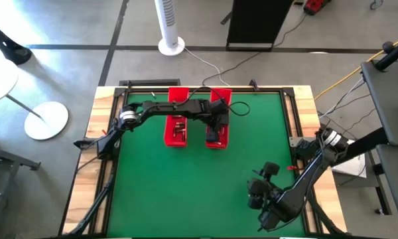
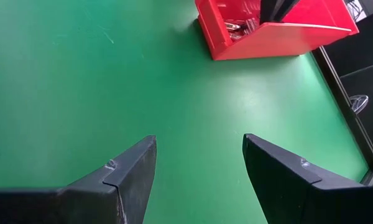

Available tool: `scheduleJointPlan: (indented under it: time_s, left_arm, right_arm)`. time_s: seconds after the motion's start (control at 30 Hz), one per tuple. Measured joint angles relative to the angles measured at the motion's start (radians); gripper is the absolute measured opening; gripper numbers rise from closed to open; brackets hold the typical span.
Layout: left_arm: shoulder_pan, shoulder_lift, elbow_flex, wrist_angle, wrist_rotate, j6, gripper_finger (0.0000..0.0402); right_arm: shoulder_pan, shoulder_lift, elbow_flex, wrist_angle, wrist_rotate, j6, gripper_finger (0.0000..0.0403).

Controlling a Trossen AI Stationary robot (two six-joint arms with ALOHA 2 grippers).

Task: Sort batteries
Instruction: Put the silver battery into the right red bin

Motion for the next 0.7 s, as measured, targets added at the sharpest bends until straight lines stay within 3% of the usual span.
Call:
scheduleJointPlan:
  time_s: [0.7]
  left_arm:
    - [-0.018,0.003,-0.064,-0.035,0.033,-0.051,0.0045]
  right_arm:
    - [-0.015,0.000,0.000,0.010,0.007,-0.022,0.0233]
